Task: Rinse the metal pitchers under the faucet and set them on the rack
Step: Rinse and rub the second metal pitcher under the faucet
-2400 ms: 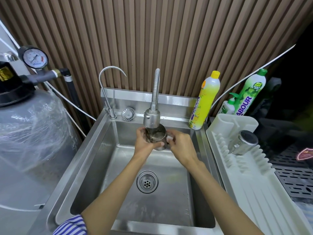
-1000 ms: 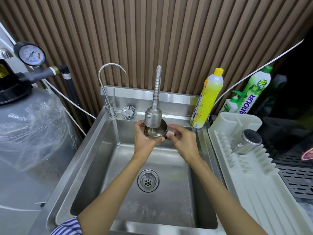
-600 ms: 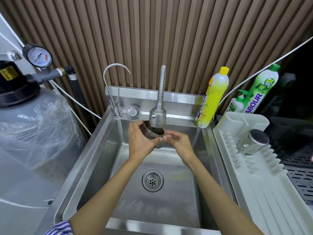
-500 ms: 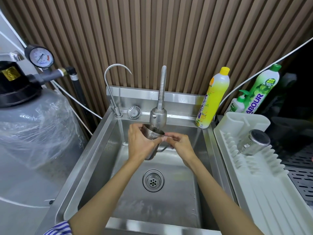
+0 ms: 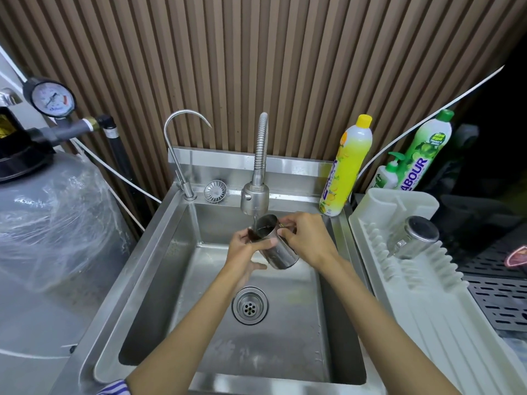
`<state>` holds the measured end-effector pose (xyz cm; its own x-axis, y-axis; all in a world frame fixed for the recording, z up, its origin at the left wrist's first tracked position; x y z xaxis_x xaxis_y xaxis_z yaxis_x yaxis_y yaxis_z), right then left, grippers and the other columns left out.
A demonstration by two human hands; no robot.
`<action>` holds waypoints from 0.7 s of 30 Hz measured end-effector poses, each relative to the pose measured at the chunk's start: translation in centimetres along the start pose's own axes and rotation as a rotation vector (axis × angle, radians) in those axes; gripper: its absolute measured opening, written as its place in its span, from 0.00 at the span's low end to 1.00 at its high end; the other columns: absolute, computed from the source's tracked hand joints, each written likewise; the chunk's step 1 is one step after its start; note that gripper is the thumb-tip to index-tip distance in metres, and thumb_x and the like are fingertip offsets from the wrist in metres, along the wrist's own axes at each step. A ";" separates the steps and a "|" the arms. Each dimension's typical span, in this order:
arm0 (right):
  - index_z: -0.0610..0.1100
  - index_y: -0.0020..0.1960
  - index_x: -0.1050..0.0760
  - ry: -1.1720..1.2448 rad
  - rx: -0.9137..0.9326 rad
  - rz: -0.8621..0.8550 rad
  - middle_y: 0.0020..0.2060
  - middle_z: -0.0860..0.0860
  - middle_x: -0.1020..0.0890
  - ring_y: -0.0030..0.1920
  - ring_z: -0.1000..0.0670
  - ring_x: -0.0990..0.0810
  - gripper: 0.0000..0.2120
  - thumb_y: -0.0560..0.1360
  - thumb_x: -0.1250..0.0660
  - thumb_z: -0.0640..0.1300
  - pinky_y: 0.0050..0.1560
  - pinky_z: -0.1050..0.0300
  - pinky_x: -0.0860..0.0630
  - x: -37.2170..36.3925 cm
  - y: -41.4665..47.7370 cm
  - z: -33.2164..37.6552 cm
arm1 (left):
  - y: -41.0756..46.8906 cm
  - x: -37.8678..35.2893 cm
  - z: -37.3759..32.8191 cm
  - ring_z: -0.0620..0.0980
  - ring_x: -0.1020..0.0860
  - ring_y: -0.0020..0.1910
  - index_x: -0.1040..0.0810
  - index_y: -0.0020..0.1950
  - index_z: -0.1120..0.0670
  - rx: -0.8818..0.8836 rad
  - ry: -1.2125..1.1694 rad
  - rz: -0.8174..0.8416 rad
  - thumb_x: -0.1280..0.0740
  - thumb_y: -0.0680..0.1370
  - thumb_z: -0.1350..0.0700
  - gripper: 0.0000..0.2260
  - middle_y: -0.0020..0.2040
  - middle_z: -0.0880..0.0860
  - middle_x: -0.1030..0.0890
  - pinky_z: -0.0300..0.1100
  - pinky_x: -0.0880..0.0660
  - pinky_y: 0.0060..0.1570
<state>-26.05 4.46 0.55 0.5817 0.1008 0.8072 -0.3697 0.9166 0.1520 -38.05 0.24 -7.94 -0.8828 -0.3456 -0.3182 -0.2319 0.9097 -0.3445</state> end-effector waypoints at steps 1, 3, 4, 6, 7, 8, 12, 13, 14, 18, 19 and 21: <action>0.42 0.50 0.19 -0.012 0.024 -0.020 0.45 0.43 0.15 0.46 0.42 0.18 0.09 0.72 0.34 0.40 0.49 0.47 0.21 0.4 -0.1 0.2 | 0.2 -0.3 0.0 0.52 0.25 0.51 0.32 0.60 0.60 -0.010 -0.049 0.008 0.28 0.68 0.68 0.24 0.54 0.54 0.25 0.56 0.24 0.41; 0.44 0.51 0.19 0.013 0.052 -0.057 0.45 0.45 0.15 0.45 0.45 0.18 0.10 0.72 0.34 0.38 0.49 0.50 0.21 1.0 -0.4 0.3 | 0.5 -0.7 -0.1 0.50 0.24 0.50 0.35 0.58 0.56 -0.043 -0.089 0.010 0.29 0.67 0.70 0.25 0.54 0.51 0.25 0.55 0.23 0.41; 0.45 0.52 0.19 0.046 0.047 -0.065 0.45 0.46 0.15 0.45 0.47 0.18 0.12 0.71 0.34 0.37 0.49 0.52 0.21 1.1 -0.5 0.1 | 0.8 -0.8 -0.1 0.50 0.24 0.50 0.36 0.58 0.55 -0.066 -0.069 0.006 0.28 0.67 0.71 0.26 0.54 0.50 0.24 0.55 0.23 0.43; 0.46 0.54 0.19 0.118 0.011 -0.070 0.44 0.48 0.15 0.44 0.51 0.18 0.15 0.70 0.34 0.34 0.49 0.57 0.22 1.3 -0.6 -0.5 | 1.2 -0.8 -0.4 0.52 0.23 0.53 0.36 0.57 0.53 -0.123 -0.011 -0.003 0.27 0.65 0.71 0.29 0.53 0.50 0.23 0.55 0.25 0.47; 0.47 0.54 0.19 0.144 -0.009 -0.071 0.44 0.48 0.15 0.43 0.53 0.19 0.16 0.70 0.34 0.33 0.49 0.60 0.23 1.3 -0.5 -0.8 | 1.4 -0.7 -0.6 0.53 0.23 0.53 0.36 0.55 0.52 -0.151 0.010 -0.008 0.27 0.64 0.72 0.29 0.53 0.50 0.23 0.54 0.26 0.47; 0.46 0.55 0.19 0.169 -0.028 -0.073 0.44 0.49 0.15 0.43 0.54 0.20 0.17 0.70 0.34 0.33 0.49 0.62 0.24 1.2 -0.4 -1.1 | 1.6 -0.7 -0.8 0.53 0.23 0.53 0.36 0.54 0.51 -0.177 0.024 -0.018 0.26 0.63 0.72 0.30 0.53 0.51 0.23 0.52 0.27 0.46; 0.44 0.55 0.21 0.297 -0.100 -0.083 0.41 0.49 0.17 0.42 0.54 0.21 0.15 0.71 0.34 0.33 0.48 0.68 0.25 0.1 0.3 -1.7 | 1.8 0.0 -2.3 0.47 0.23 0.47 0.35 0.49 0.50 -0.313 0.113 -0.100 0.24 0.60 0.73 0.30 0.49 0.51 0.24 0.42 0.26 0.47; 0.44 0.55 0.21 0.337 -0.124 -0.087 0.39 0.50 0.18 0.40 0.55 0.22 0.14 0.71 0.33 0.33 0.45 0.71 0.26 -0.3 0.3 -1.9 | 1.7 0.1 -2.8 0.44 0.23 0.45 0.35 0.48 0.48 -0.357 0.160 -0.108 0.24 0.59 0.72 0.31 0.48 0.50 0.24 0.36 0.26 0.46; 0.44 0.54 0.22 0.396 -0.153 -0.087 0.38 0.50 0.19 0.38 0.55 0.23 0.14 0.71 0.33 0.33 0.43 0.73 0.27 -0.8 0.2 -2.0 | 1.5 0.2 -3.3 0.43 0.23 0.45 0.35 0.48 0.46 -0.402 0.218 -0.109 0.23 0.58 0.71 0.32 0.47 0.50 0.24 0.32 0.26 0.43; 0.42 0.55 0.22 0.658 -0.272 -0.036 0.40 0.47 0.19 0.43 0.49 0.21 0.14 0.71 0.32 0.32 0.49 0.61 0.24 -3.4 -0.4 -2.6 | 0.3 0.9 -4.7 0.53 0.22 0.52 0.34 0.50 0.43 -0.537 0.485 -0.136 0.20 0.56 0.61 0.32 0.50 0.51 0.22 0.43 0.25 0.53; 0.41 0.55 0.22 0.716 -0.299 -0.021 0.41 0.45 0.18 0.45 0.48 0.20 0.14 0.71 0.32 0.31 0.51 0.59 0.24 -4.1 -0.4 -2.7 | 0.0 1.1 -5.0 0.54 0.23 0.54 0.33 0.52 0.45 -0.566 0.554 -0.156 0.20 0.56 0.58 0.32 0.51 0.52 0.22 0.51 0.26 0.57; 0.40 0.56 0.21 0.801 -0.340 0.021 0.45 0.43 0.17 0.46 0.48 0.20 0.15 0.71 0.33 0.31 0.51 0.58 0.25 -5.2 -0.6 -2.8 | -0.5 1.5 -5.6 0.55 0.25 0.56 0.31 0.56 0.51 -0.610 0.657 -0.202 0.20 0.55 0.54 0.34 0.52 0.52 0.22 0.57 0.29 0.57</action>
<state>-26.83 4.51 -5.34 0.9591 0.2439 0.1437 -0.2242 0.9644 -0.1405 -41.56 0.55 -3.35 -0.8133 -0.4807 0.3279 -0.4176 0.8746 0.2463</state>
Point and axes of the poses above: each hand's wrist, its own y-axis towards the middle knuckle, its own x-axis out of the back of the hand, z = x × y, the point moved 7 cm from there along y, towards the middle knuckle
